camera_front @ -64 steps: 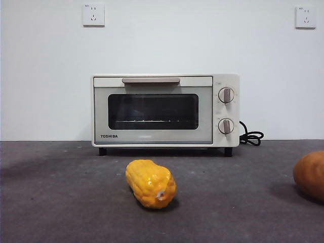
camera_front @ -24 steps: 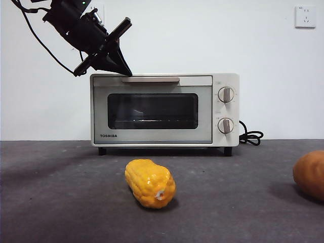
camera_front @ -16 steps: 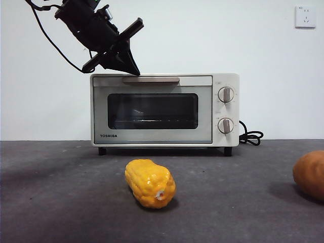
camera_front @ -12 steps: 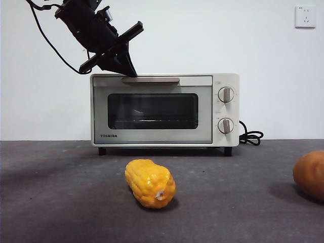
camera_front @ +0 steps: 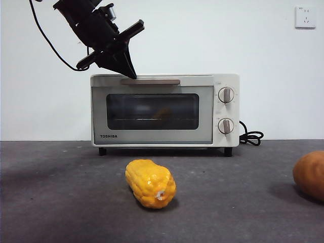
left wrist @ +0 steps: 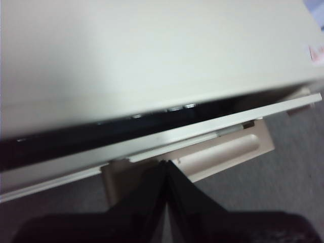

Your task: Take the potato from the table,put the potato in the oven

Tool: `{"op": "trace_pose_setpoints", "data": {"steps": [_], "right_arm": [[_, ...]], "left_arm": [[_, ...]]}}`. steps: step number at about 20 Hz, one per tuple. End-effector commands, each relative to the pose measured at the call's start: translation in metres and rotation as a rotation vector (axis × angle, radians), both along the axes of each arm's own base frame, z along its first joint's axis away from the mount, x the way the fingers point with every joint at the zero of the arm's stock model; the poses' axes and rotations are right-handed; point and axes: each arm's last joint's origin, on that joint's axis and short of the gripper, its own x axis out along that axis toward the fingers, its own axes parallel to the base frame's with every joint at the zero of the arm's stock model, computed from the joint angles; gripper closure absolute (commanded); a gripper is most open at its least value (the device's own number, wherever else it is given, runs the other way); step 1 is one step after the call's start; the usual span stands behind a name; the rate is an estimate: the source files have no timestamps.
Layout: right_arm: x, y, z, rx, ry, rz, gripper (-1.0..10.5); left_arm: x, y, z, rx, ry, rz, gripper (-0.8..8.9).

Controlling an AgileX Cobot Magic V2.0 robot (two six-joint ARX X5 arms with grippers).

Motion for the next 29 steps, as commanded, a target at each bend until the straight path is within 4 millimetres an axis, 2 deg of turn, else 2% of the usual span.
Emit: {"op": "trace_pose_setpoints", "data": {"steps": [1,9,17,29], "right_arm": [[-0.002,0.000,0.003,-0.006,-0.017,0.009,9.5],[-0.002,0.000,0.003,-0.006,-0.019,0.008,9.5],[-0.002,0.000,0.003,-0.016,-0.030,0.017,9.5],[-0.002,0.000,0.003,-0.037,-0.051,0.035,9.5]], "left_arm": [[-0.004,-0.008,-0.026,0.112,0.084,-0.039,8.19],[-0.019,-0.018,-0.035,0.341,0.128,-0.057,8.20],[-0.026,-0.015,-0.041,0.393,0.207,-0.069,8.20],[-0.041,-0.023,-0.051,0.529,0.272,-0.075,8.20]]}}
